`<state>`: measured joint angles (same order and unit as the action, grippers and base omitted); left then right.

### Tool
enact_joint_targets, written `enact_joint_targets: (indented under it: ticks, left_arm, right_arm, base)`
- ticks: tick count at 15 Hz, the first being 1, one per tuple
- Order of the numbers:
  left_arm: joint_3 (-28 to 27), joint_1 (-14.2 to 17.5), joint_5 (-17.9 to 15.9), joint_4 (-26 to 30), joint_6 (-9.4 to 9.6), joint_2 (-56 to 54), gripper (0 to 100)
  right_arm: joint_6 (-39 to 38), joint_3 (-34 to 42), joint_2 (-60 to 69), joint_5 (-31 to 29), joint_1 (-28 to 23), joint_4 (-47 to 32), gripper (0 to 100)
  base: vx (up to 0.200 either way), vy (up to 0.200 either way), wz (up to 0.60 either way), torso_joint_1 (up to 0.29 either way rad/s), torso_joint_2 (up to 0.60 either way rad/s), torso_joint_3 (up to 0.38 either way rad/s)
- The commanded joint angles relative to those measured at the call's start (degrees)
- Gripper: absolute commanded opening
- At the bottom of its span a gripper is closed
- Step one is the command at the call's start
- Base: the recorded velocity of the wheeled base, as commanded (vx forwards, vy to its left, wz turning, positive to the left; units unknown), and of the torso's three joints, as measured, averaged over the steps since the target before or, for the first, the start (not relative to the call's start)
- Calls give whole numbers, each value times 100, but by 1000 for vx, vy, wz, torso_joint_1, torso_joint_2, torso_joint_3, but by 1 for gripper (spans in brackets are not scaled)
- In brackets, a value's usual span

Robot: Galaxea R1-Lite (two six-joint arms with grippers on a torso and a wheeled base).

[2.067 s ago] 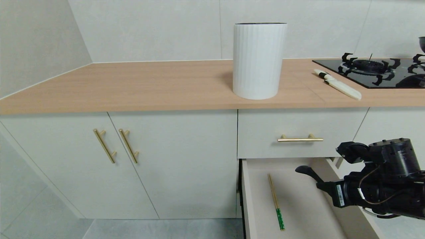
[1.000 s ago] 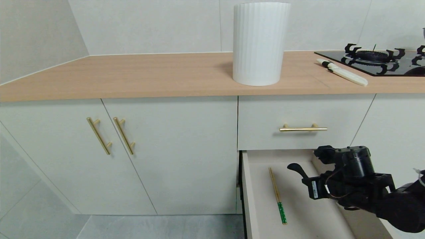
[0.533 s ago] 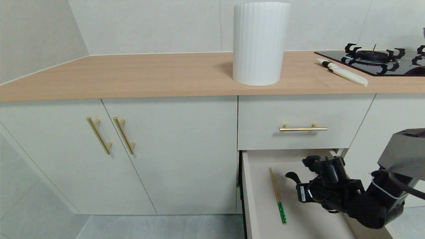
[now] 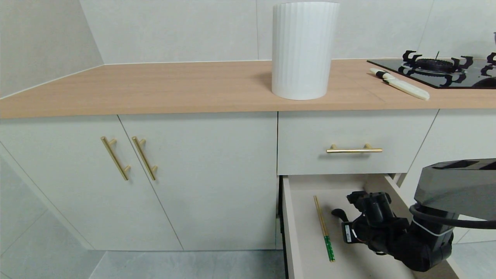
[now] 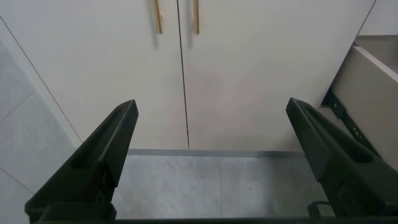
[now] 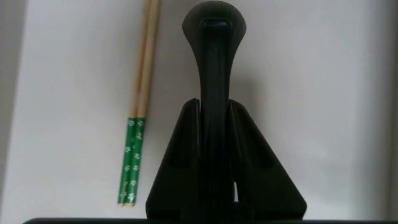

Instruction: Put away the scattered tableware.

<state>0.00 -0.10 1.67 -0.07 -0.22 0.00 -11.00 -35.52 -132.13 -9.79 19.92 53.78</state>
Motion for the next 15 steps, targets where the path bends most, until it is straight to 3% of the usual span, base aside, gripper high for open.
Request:
enact_joint_targets:
  ticks: [1, 14, 15]
  left_arm:
    - [0, 1, 9, -1, -4, 0, 100]
    - [0, 1, 0, -1, -4, 0, 100]
    - [0, 1, 0, -1, -4, 0, 100]
  right_arm:
    - [1, -51, -155, -14, -6, 9, 0]
    - [1, -104, -208, -85, -6, 9, 0]
    - [10, -104, -208, -85, -6, 9, 100]
  base:
    - [0, 0, 0, 0, 0, 0]
    - [0, 0, 0, 0, 0, 0]
    - [0, 0, 0, 0, 0, 0]
